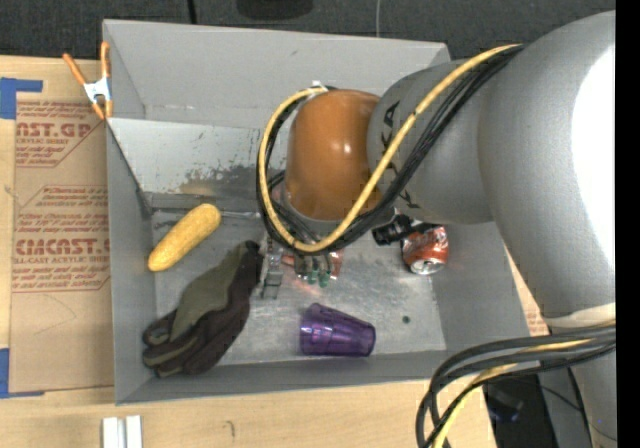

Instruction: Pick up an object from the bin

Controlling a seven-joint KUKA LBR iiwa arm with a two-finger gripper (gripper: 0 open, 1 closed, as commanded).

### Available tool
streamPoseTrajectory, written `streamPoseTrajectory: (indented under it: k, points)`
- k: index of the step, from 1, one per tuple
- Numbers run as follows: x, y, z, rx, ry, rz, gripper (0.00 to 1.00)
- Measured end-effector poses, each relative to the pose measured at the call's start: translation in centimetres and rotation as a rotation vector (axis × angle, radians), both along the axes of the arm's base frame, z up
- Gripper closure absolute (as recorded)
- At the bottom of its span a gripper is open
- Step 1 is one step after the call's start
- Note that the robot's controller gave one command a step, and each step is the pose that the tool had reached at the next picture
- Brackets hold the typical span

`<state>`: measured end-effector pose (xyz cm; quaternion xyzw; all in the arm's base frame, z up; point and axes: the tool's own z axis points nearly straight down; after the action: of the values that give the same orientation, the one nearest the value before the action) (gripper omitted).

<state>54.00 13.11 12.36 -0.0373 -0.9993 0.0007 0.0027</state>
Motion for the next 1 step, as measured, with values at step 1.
streamPoseTrajectory:
  k: [1]
  points:
    - [-0.15, -1.36, 6.81, 0.001, -0.003, 0.105, 1.00]
